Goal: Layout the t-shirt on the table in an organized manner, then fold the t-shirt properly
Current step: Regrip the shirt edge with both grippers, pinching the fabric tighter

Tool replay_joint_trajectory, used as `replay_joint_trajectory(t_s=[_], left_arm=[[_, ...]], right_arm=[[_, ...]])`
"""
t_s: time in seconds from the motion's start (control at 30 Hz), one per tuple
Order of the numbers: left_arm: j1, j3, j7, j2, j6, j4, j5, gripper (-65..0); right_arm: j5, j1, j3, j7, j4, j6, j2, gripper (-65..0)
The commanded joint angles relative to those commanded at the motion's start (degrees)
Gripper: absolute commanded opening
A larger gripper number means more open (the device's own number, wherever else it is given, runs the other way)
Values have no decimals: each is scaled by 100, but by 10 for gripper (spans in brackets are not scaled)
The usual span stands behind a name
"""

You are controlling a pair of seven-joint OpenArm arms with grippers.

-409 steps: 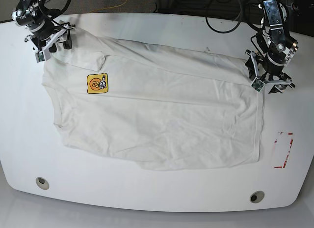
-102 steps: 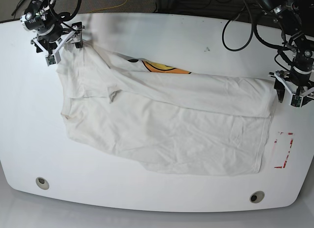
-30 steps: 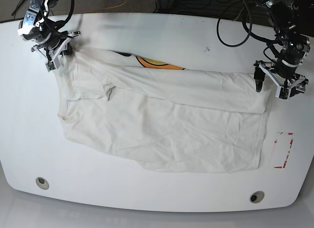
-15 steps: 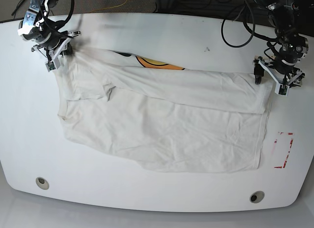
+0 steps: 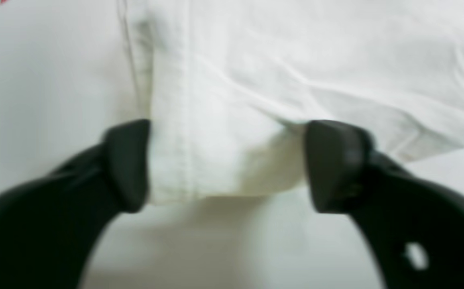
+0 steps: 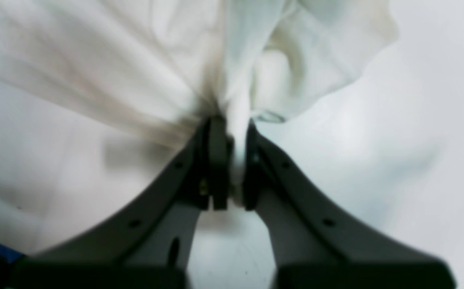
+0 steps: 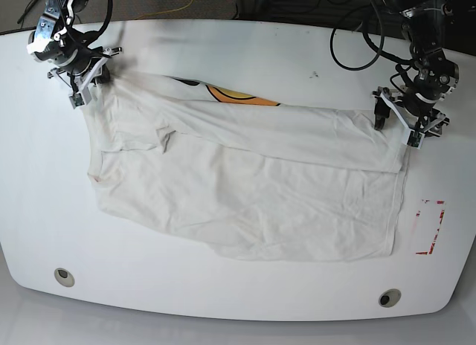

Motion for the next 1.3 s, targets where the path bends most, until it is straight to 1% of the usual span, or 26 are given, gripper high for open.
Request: replay_joint_trajectory(t_s=[0.07, 0.47, 0.63, 0.77, 0.8, 0.9, 0.93, 1.03, 1.07, 1.1, 1.23, 1.3], left_arm=[[0, 0, 9, 0, 0, 0, 0, -275], [-53, 0, 0, -9, 0, -484, 0, -276], [-53, 0, 0, -88, 0, -510, 0, -282], [-53, 0, -9, -79, 0, -519, 0, -287], [-53, 0, -9, -79, 0, -519, 0, -296], [-35, 0, -9, -79, 0, -519, 9, -362], [-26, -9, -9, -88, 0, -519, 9, -411], [-9, -9, 0, -88, 0, -519, 18, -501], [0, -18, 0, -88, 0, -519, 35, -512], [0, -18, 9, -88, 0, -519, 123, -541], [9, -26, 18, -62, 0, -501, 501, -589], [62, -26, 18, -53, 0, -475, 642, -601]], right_arm=[[0, 0, 0, 0, 9, 0, 0, -644], [0, 0, 0, 0, 18, 0, 18, -644], [0, 18, 0, 0, 18, 0, 18, -644], [0, 26, 0, 0, 9, 0, 26, -644], [0, 26, 0, 0, 0, 0, 26, -644], [0, 26, 0, 0, 0, 0, 26, -644], [0, 35, 0, 0, -9, 0, 35, -644], [0, 35, 0, 0, -9, 0, 35, -644], [-9, 35, 0, 0, -9, 0, 44, -644], [-9, 35, 9, 0, -9, 0, 53, -644], [-9, 9, 18, 0, -18, 0, 211, -644], [-9, 0, 18, 0, -18, 0, 273, -644]])
